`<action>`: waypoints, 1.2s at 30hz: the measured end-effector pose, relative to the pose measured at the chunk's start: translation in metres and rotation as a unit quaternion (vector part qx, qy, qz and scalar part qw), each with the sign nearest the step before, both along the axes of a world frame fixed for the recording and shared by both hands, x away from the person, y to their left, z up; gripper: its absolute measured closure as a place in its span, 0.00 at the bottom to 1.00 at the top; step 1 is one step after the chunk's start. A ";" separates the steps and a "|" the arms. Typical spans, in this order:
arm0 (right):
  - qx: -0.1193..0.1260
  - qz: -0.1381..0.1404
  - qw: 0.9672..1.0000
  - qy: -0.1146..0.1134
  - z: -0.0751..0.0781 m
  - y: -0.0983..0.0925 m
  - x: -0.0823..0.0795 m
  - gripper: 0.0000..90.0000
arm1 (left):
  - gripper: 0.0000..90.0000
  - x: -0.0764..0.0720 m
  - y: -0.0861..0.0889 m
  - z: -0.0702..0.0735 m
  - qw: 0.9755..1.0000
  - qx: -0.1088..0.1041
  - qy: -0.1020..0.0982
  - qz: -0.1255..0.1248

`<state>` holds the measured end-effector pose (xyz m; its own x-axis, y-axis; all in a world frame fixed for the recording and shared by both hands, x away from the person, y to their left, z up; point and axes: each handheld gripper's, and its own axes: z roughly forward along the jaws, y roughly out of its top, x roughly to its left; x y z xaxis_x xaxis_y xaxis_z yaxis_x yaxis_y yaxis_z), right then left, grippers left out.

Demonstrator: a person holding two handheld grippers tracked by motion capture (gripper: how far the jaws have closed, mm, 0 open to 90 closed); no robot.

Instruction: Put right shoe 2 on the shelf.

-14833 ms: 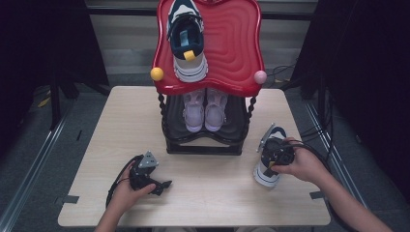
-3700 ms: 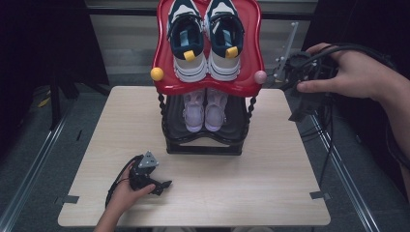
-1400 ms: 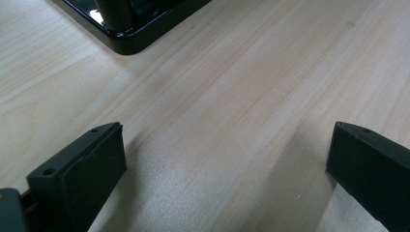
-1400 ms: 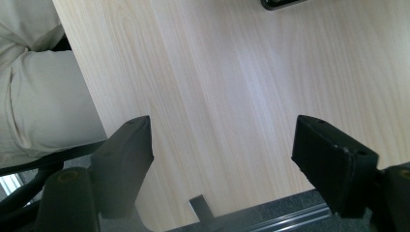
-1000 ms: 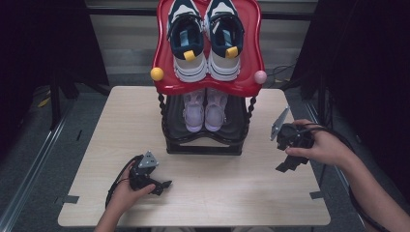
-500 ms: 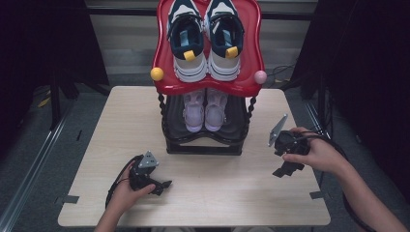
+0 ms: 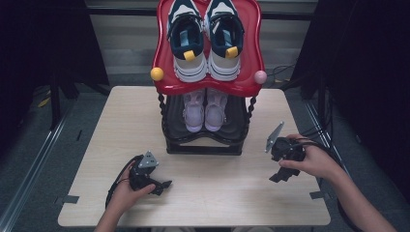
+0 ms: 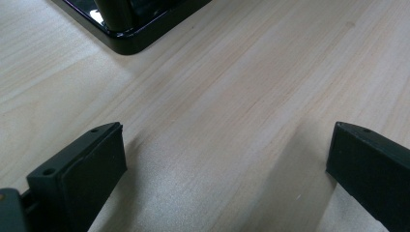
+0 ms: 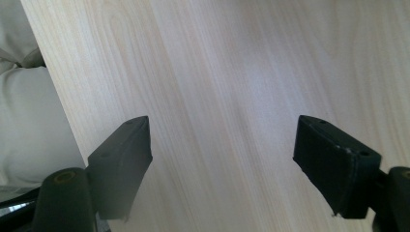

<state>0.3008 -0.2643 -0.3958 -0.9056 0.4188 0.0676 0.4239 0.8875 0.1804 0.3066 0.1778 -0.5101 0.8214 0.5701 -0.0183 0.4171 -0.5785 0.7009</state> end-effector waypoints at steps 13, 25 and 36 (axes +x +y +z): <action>0.004 0.006 1.000 0.005 -0.019 0.003 -0.001 0.23 | 0.00 0.000 0.000 0.000 1.000 0.000 0.000 0.000; 0.010 -0.004 1.000 0.012 -0.037 0.004 -0.005 0.22 | 0.00 0.000 0.000 0.000 1.000 0.000 0.000 0.000; 0.027 -0.020 0.999 0.003 -0.052 0.005 -0.009 0.21 | 0.00 0.000 0.000 0.000 1.000 0.000 0.000 0.000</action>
<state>0.2922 -0.2597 -0.4478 -0.8881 0.4494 0.0969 0.4593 0.8592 0.2255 0.3066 0.1778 -0.5101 0.8211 0.5704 -0.0182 0.4176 -0.5788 0.7004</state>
